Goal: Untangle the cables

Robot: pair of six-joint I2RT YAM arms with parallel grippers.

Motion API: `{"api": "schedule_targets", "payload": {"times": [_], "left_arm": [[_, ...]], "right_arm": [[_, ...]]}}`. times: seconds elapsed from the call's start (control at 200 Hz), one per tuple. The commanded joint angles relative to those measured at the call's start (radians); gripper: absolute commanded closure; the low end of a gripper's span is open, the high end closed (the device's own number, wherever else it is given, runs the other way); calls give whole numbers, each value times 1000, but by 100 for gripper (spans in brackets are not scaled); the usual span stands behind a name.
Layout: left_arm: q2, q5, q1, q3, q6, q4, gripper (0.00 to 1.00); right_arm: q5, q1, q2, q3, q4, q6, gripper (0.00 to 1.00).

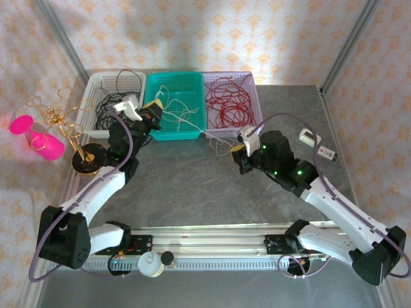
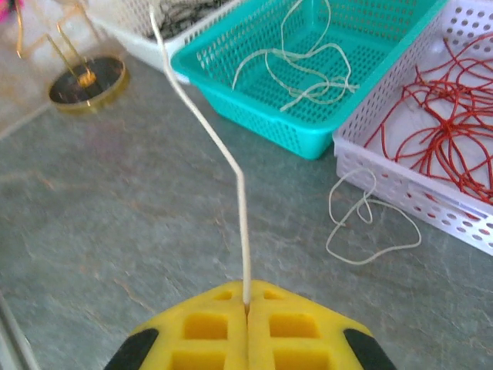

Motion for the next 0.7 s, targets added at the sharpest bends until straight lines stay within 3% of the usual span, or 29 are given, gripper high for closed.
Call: {"api": "schedule_targets", "payload": {"times": [0.0,0.26,0.405,0.571,0.696], "left_arm": [[-22,-17,24,86,50,-34,100],[0,-23,46,251,51,-47,100],[10,3,48,316,12,13,100],[-3,-18,47,338,8,90,100],[-30,-52,47,332,38,122,100]], "right_arm": [[10,-2,-17,-17,1,-126,100],[-64,17,43,-63,-28,-204,100],[-17,24,78,-77,11,-158,100],[83,21,104,-114,257,238,96],[111,4,95,-241,522,738,99]]}}
